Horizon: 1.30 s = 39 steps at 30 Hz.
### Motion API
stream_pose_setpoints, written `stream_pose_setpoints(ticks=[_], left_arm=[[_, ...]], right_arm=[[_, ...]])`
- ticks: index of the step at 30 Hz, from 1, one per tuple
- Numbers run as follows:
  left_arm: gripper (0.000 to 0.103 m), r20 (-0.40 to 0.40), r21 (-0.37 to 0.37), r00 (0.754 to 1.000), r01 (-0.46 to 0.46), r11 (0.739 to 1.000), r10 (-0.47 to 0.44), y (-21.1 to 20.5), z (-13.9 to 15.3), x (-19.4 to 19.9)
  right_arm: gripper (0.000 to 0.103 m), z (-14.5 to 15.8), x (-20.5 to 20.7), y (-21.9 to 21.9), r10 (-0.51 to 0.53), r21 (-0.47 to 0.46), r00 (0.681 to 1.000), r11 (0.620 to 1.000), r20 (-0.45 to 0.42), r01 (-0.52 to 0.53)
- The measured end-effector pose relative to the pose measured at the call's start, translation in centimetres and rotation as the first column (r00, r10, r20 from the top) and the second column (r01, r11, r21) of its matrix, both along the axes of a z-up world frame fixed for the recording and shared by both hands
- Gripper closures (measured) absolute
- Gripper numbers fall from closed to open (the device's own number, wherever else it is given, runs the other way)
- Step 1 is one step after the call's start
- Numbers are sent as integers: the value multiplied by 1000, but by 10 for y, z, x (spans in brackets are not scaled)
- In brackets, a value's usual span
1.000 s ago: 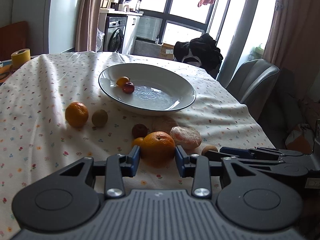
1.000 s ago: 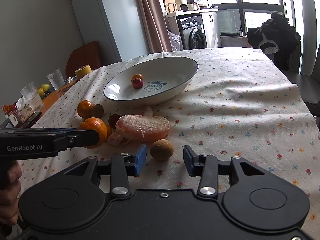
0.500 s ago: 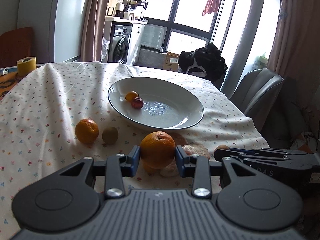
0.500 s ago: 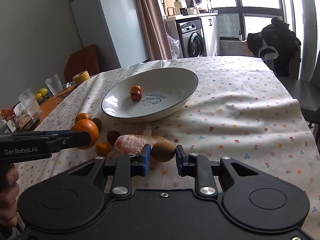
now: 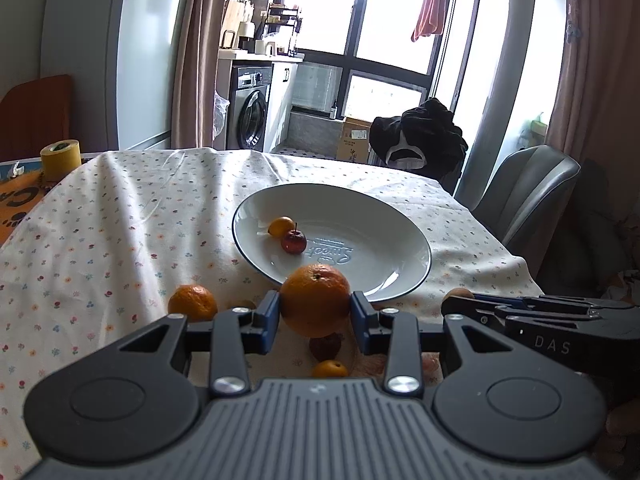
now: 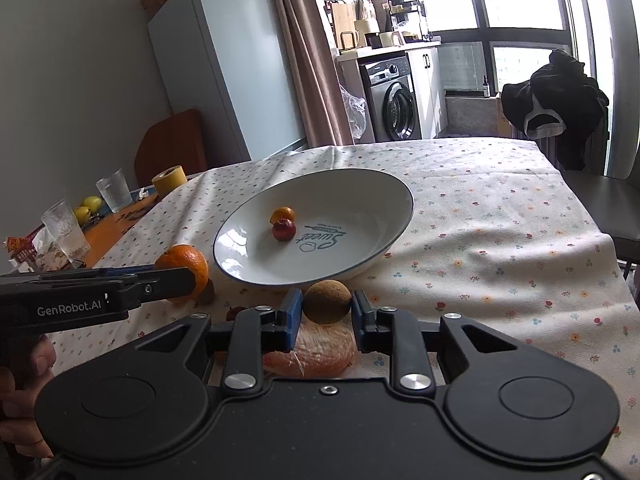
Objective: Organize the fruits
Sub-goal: 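Release large orange into bowl with left tool while right tool releases kiwi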
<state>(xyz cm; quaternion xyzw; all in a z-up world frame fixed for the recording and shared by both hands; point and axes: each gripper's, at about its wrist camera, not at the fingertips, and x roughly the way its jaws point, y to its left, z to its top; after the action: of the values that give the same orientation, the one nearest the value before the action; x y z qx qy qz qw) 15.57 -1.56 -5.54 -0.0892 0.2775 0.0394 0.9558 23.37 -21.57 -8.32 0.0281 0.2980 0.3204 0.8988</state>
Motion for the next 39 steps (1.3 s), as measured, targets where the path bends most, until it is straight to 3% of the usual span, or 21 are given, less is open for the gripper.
stream_pose_setpoints(ticks=[19, 34, 39], left_arm=[[67, -10, 21, 1000, 0, 1000, 1, 12, -3, 37], [66, -47, -33, 999, 15, 999, -17, 17, -20, 65], [64, -40, -27, 999, 0, 1000, -1, 19, -17, 64]], right_arm=[[78, 0, 25, 20, -2, 1, 1000, 1000, 6, 2], [77, -8, 47, 28, 0, 14, 1000, 1000, -12, 1], [73, -7, 45, 31, -1, 9, 1000, 1000, -3, 1]])
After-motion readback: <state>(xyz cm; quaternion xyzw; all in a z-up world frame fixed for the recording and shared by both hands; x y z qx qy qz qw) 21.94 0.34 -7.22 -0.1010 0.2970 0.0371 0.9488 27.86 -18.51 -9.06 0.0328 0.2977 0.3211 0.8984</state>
